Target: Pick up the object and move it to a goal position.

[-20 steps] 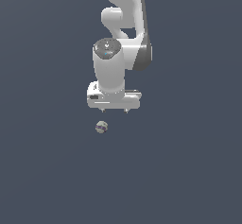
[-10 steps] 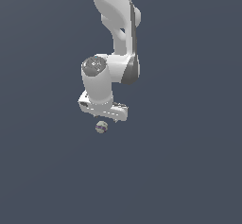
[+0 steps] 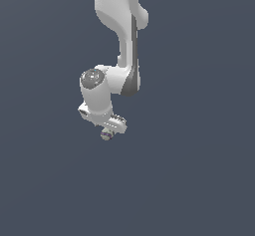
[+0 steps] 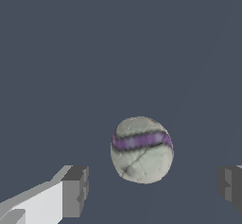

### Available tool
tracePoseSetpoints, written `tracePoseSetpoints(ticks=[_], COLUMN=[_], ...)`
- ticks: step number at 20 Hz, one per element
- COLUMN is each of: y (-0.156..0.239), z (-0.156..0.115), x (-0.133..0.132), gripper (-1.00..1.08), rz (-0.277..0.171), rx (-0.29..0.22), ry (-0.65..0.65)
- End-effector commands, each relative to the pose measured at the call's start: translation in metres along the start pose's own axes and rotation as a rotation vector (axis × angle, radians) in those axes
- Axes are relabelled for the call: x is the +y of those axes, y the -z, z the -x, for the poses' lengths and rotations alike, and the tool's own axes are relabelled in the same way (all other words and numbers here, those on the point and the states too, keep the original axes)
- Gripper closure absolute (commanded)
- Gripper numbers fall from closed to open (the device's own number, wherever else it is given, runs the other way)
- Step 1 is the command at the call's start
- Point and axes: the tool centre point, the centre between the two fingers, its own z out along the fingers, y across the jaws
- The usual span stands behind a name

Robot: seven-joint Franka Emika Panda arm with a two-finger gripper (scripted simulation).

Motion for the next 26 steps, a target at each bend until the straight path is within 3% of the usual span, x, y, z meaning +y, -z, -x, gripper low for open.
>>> tracePoseSetpoints(ticks=[1,18,19,26], y=[0.000,-0.051,-0.051,-0.051], z=[0.000,-0.001,-0.001,-0.001], x=[0.000,0.001,0.001,0.001], gripper=[-0.92,-0.92,1.08,1.08], rz=[0.000,0.000,0.000,0.000], rx=[0.000,0.002,0.002,0.002], ry=[0.000,-0.006,-0.006,-0.006])
